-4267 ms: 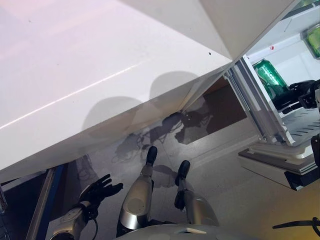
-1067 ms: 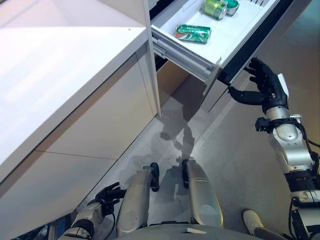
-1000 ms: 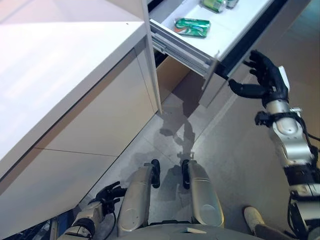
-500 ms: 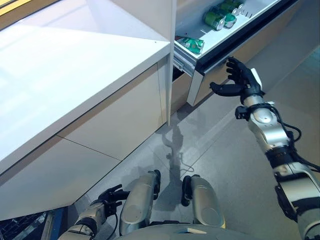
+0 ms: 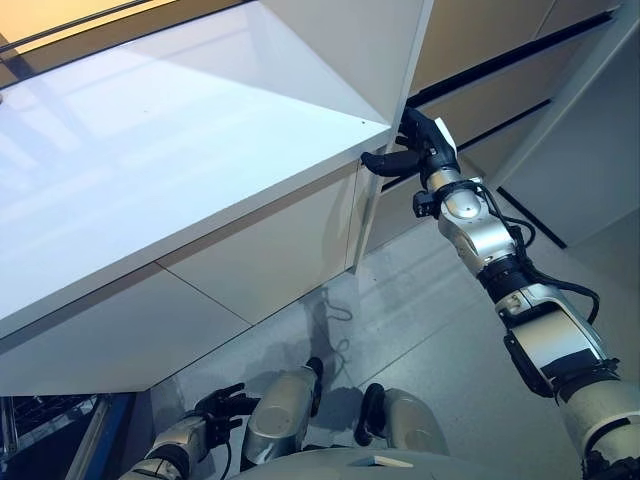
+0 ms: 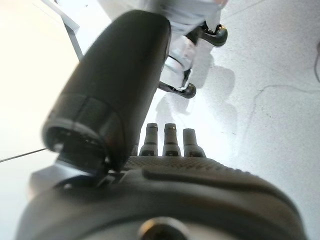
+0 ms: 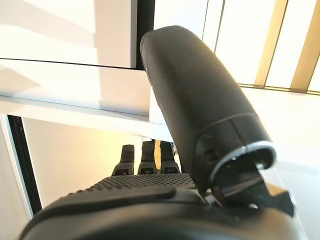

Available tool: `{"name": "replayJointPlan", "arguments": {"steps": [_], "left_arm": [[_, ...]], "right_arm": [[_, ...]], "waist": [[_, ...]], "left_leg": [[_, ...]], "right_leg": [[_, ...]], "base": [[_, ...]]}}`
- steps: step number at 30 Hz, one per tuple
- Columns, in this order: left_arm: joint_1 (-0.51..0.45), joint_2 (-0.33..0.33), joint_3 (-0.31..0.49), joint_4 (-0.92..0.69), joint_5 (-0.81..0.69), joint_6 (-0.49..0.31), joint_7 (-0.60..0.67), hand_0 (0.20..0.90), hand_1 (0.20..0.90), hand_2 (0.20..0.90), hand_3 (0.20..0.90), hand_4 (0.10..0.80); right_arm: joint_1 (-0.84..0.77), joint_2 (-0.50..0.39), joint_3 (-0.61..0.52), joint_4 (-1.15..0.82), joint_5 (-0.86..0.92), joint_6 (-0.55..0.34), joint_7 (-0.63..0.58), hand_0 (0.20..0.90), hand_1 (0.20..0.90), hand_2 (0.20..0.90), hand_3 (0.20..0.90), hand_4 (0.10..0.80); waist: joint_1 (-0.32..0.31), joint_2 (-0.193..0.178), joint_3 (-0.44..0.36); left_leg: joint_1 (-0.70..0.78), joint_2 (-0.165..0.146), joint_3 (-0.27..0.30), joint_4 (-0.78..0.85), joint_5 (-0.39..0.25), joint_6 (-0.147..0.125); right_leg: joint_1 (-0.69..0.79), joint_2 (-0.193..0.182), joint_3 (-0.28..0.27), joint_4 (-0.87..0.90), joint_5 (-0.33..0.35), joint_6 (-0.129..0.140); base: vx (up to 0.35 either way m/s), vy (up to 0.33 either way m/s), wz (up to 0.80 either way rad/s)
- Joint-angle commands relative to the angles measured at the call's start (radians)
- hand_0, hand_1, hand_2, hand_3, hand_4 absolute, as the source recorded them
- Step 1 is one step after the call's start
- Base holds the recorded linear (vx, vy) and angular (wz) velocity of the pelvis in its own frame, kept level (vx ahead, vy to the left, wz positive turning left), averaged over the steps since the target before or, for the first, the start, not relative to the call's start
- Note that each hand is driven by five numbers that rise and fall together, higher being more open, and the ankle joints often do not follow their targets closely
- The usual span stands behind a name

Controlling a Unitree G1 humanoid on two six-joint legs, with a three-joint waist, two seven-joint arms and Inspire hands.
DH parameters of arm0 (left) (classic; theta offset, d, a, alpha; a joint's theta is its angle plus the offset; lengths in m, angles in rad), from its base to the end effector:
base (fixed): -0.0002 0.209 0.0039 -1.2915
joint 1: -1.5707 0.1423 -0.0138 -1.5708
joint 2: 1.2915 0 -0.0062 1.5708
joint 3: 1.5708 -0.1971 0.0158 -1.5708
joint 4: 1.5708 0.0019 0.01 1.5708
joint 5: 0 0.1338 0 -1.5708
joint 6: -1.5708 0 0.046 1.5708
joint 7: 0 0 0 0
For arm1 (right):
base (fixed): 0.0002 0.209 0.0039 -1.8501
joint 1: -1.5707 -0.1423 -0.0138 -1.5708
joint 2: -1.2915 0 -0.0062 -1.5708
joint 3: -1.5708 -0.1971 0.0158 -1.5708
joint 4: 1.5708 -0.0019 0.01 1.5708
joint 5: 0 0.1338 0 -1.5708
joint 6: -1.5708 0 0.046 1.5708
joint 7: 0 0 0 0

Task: Put drinks into fridge and close the fridge

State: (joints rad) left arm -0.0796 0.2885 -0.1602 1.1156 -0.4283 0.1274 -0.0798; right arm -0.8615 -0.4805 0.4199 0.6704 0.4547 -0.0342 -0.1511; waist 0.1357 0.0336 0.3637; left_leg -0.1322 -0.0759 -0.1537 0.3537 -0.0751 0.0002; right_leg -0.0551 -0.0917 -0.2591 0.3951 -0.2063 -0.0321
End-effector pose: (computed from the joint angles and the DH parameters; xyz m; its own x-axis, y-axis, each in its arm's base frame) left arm 0.1136 0.2354 -0.1098 0.4088 0.0811 -0.9090 -0.1764 0.9843 0.0084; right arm 0.3477 -0.1781 0.1440 0.9900 0.0740 0.1200 -0.0425 0.9683 -0.2462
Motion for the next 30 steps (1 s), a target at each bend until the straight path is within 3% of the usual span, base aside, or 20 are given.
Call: {"name": "replayJointPlan", "arguments": {"steps": [1, 5, 11, 17, 19, 21, 25, 30], "left_arm": [[0.046, 0.057, -0.054, -0.018, 0.037, -0.032, -0.017, 0.9, 0.9, 0.9, 0.9, 0.8], [0.084, 0.046, -0.008, -0.04, -0.006, -0.038, -0.015, 0.9, 0.9, 0.9, 0.9, 0.8], [0.156, 0.009, 0.082, -0.066, -0.032, 0.003, 0.029, 0.9, 0.9, 0.9, 0.9, 0.8], [0.151, 0.024, 0.122, 0.011, 0.005, -0.037, 0.002, 0.9, 0.9, 0.9, 0.9, 0.8], [0.138, 0.028, 0.121, 0.053, 0.028, -0.059, -0.02, 0.9, 0.9, 0.9, 0.9, 0.8], [0.126, 0.026, 0.11, 0.085, 0.068, -0.083, -0.041, 0.9, 0.9, 0.9, 0.9, 0.8], [0.106, 0.008, 0.082, 0.118, 0.078, -0.118, -0.065, 0.9, 0.9, 0.9, 0.9, 0.8], [0.105, -0.028, 0.066, 0.135, 0.084, -0.151, -0.087, 0.9, 0.9, 0.9, 0.9, 0.8]], "right_arm": [[-0.159, -0.008, -0.057, -0.058, 0.081, -0.093, -0.054, 0.9, 0.9, 0.9, 0.9, 0.8], [0.138, -0.055, -0.161, -0.164, 0.065, -0.058, 0.0, 0.9, 0.9, 0.9, 0.9, 0.8], [0.711, 0.01, -0.356, -0.218, -0.102, -0.097, 0.08, 0.9, 0.9, 0.9, 0.9, 0.8], [0.878, 0.089, -0.387, 0.133, -0.125, -0.039, 0.12, 0.9, 0.9, 0.9, 0.9, 0.8], [0.904, 0.124, -0.398, 0.309, -0.169, -0.096, 0.162, 0.9, 0.9, 0.9, 0.9, 0.8], [0.923, 0.148, -0.392, 0.42, -0.202, -0.078, 0.182, 0.9, 0.9, 0.9, 0.9, 0.8], [0.94, 0.176, -0.379, 0.564, -0.252, -0.021, 0.24, 0.9, 0.9, 0.9, 0.9, 0.8], [0.945, 0.21, -0.34, 0.599, -0.278, 0.02, 0.293, 0.9, 0.9, 0.9, 0.9, 0.8]], "waist": [[0.044, -0.058, -0.117], [-0.022, -0.076, -0.172], [-0.124, -0.083, -0.251], [-0.17, -0.084, -0.285], [-0.176, -0.08, -0.289], [-0.176, -0.072, -0.288], [-0.183, -0.064, -0.279], [-0.184, -0.058, -0.27]], "left_leg": [[0.068, -0.018, 0.083, -0.065, -0.078, 0.048], [0.113, 0.006, 0.112, -0.159, -0.048, 0.039], [0.177, 0.034, 0.178, -0.269, -0.028, 0.034], [0.217, 0.045, 0.223, -0.355, -0.006, 0.021], [0.22, 0.048, 0.225, -0.382, 0.008, 0.018], [0.216, 0.051, 0.212, -0.412, 0.03, 0.011], [0.205, 0.054, 0.213, -0.409, 0.033, 0.008], [0.203, 0.054, 0.21, -0.397, 0.023, 0.011]], "right_leg": [[0.06, -0.011, 0.078, -0.14, 0.082, 0.05], [0.08, 0.001, 0.11, -0.232, 0.126, 0.071], [0.098, 0.02, 0.159, -0.333, 0.174, 0.1], [0.113, 0.04, 0.182, -0.426, 0.219, 0.114], [0.114, 0.05, 0.187, -0.428, 0.216, 0.113], [0.111, 0.061, 0.188, -0.425, 0.21, 0.109], [0.101, 0.065, 0.189, -0.426, 0.206, 0.104], [0.104, 0.068, 0.185, -0.417, 0.19, 0.097]], "base": [[-0.051, 0.025, 0.02], [-0.113, 0.038, -0.04], [-0.078, 0.017, -0.24], [-0.098, -0.049, -0.41], [-0.071, -0.051, -0.27], [-0.059, -0.042, -0.09], [-0.066, -0.014, -0.06], [-0.033, -0.011, 0.0]]}}
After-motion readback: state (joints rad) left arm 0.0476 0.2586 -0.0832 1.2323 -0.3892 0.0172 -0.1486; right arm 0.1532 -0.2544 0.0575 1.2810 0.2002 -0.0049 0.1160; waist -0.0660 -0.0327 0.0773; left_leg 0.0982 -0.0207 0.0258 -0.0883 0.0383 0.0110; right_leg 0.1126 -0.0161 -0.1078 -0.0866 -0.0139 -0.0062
